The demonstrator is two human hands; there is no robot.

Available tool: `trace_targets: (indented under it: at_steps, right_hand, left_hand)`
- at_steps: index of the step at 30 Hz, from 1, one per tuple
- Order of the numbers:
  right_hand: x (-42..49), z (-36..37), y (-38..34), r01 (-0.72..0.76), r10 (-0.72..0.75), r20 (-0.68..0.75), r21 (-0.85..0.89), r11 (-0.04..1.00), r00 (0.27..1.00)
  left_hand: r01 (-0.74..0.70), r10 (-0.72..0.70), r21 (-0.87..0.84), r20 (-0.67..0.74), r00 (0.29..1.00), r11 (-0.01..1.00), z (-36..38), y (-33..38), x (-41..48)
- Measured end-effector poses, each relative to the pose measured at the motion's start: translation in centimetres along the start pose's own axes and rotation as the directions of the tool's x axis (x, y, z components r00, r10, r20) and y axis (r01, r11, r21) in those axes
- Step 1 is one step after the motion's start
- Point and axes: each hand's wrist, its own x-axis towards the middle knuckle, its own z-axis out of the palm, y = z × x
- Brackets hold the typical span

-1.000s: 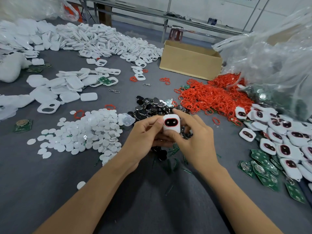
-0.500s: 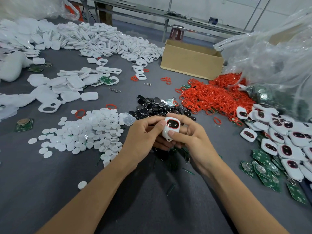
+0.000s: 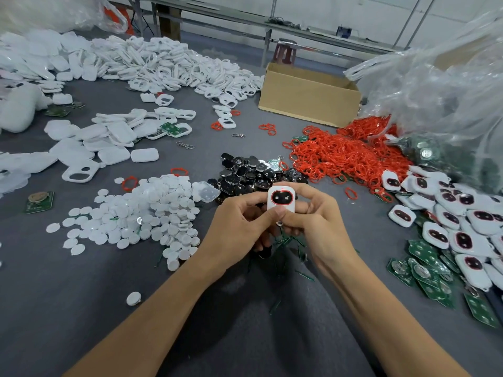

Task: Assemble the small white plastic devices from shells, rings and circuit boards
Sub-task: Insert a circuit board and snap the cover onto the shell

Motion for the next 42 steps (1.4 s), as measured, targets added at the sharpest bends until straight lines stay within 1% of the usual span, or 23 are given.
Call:
trace_targets:
  at_steps: [2, 6, 13, 16, 20, 22, 25, 29, 31, 34, 36, 38, 39, 41, 42]
  right_hand:
    - [-0.1, 0.3, 0.1, 0.011, -0.011, -0.011, -0.004, 1.000, 1.000]
    - [-0.3, 0.4, 0.1, 0.007, -0.006, 0.026, -0.020, 1.000, 1.000]
    - [-0.1, 0.1, -0.1, 0.028, -0.030, 0.044, 0.033, 0.999, 0.999]
    - [-0.1, -0.1, 0.1, 0.037, -0.038, 0.032, 0.019, 0.999, 0.999]
    - [0.0, -0.2, 0.2, 0.014, -0.014, 0.081, 0.003, 1.000, 0.997]
    - [0.0, -0.4, 0.1, -0.018, 0.018, 0.063, 0.001, 1.000, 0.998]
    - [0.2, -1.4, -0.2, -0.069, 0.068, -0.052, -0.023, 0.997, 0.996]
    - [-0.2, -6.3, -1.5, -0.066, 0.024, -0.261, -0.152, 0.986, 0.965]
    - [-0.5, -10.4, -2.7, -0.109, 0.005, -0.402, -0.237, 0.965, 0.916]
    - [-0.4, -17.4, -4.4, -0.256, -0.035, -0.606, -0.387, 0.886, 0.794]
    - [0.1, -21.2, -5.4, -0.326, -0.095, -0.677, -0.466, 0.823, 0.730]
    - [0.8, -23.7, -6.1, -0.371, -0.148, -0.721, -0.508, 0.777, 0.677]
    - [1.1, -24.7, -6.3, -0.387, -0.154, -0.741, -0.502, 0.773, 0.653]
    - [1.7, -26.0, -6.4, -0.421, -0.110, -0.777, -0.447, 0.789, 0.620]
    - [1.8, -26.2, -6.3, -0.448, -0.094, -0.789, -0.437, 0.780, 0.607]
  left_hand:
    - [-0.014, 0.014, 0.008, -0.012, 1.000, 1.000, 0.0, 0.0, 0.0]
    - [-0.035, 0.035, 0.003, -0.026, 0.999, 0.999, -0.2, 0.1, 0.0]
    - [-0.026, 0.026, -0.023, -0.001, 1.000, 0.999, -0.1, 0.1, -0.1]
    - [-0.022, 0.022, -0.020, -0.005, 1.000, 1.000, -0.1, 0.1, 0.0]
    - [-0.013, 0.013, -0.020, -0.016, 1.000, 1.000, -0.2, 0.2, -0.1]
    - [-0.008, 0.007, -0.033, -0.028, 1.000, 0.999, -0.1, 0.3, -0.1]
    - [0.009, -0.016, -0.075, -0.100, 0.995, 0.997, -0.1, 0.3, 0.0]
    - [-0.027, 0.003, -0.116, -0.198, 0.980, 0.993, -0.6, 0.1, 0.2]
    - [-0.052, 0.029, -0.105, -0.216, 0.976, 0.993, -0.6, 0.0, 0.3]
    - [-0.079, 0.056, -0.085, -0.244, 0.968, 0.993, -0.7, -0.2, 0.5]
    - [-0.081, 0.059, -0.072, -0.264, 0.963, 0.994, -0.7, -0.3, 0.6]
    - [-0.073, 0.049, -0.074, -0.286, 0.957, 0.995, -0.8, -0.3, 0.6]
    - [-0.068, 0.042, -0.077, -0.296, 0.954, 0.995, -0.8, -0.3, 0.6]
    - [-0.057, 0.031, -0.078, -0.309, 0.951, 0.995, -0.8, -0.1, 0.5]
    - [-0.051, 0.026, -0.074, -0.313, 0.950, 0.996, -0.7, 0.0, 0.5]
